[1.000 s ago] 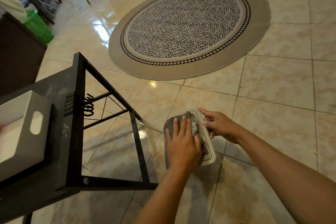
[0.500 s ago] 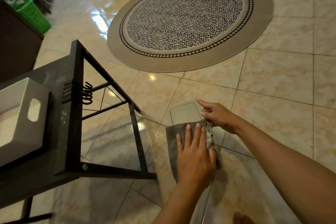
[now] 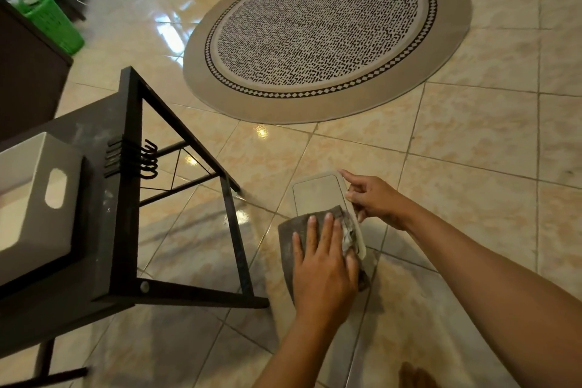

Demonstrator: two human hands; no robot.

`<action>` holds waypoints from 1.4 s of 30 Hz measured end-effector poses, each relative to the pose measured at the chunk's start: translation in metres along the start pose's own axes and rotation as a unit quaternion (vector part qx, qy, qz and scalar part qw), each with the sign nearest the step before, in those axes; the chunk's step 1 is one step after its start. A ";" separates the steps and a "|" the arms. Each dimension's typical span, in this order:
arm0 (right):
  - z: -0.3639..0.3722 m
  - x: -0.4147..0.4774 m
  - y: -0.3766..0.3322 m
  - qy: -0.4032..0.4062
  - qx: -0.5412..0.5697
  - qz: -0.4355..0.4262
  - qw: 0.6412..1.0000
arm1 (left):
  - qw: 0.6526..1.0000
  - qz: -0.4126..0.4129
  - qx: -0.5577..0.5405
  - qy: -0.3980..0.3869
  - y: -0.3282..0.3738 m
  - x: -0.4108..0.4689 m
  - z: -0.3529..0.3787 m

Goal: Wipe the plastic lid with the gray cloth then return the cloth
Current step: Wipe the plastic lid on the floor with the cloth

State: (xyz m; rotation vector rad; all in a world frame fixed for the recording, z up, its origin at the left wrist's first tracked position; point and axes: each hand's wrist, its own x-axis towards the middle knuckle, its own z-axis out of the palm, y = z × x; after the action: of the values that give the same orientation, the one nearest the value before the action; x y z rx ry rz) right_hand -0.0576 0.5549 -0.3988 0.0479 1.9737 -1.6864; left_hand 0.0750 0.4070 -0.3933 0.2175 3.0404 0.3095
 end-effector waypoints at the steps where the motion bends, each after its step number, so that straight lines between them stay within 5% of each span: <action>1: 0.000 0.000 0.000 0.000 0.005 0.002 1.000 | 1.000 -0.005 -0.006 -0.003 -0.001 -0.006 0.000; 6: 0.000 0.001 0.000 0.003 -0.008 -0.008 1.000 | 0.999 0.049 -0.003 -0.004 0.015 -0.009 0.004; 27: 0.004 0.001 0.001 -0.012 -0.006 -0.009 1.000 | 0.998 -0.059 -0.008 -0.024 -0.014 0.044 -0.007; 36: 0.007 0.000 0.001 -0.009 -0.011 -0.014 1.000 | 0.999 -0.006 0.006 -0.035 -0.021 0.101 -0.012; 42: 0.007 0.000 0.002 0.000 -0.001 -0.004 1.000 | 0.999 0.020 0.003 -0.025 -0.012 0.056 -0.005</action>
State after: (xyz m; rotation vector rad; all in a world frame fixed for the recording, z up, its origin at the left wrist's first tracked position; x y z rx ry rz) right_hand -0.0539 0.5495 -0.4012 0.0394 1.9783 -1.6886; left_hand 0.0176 0.4030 -0.3946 0.2835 2.9906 0.2922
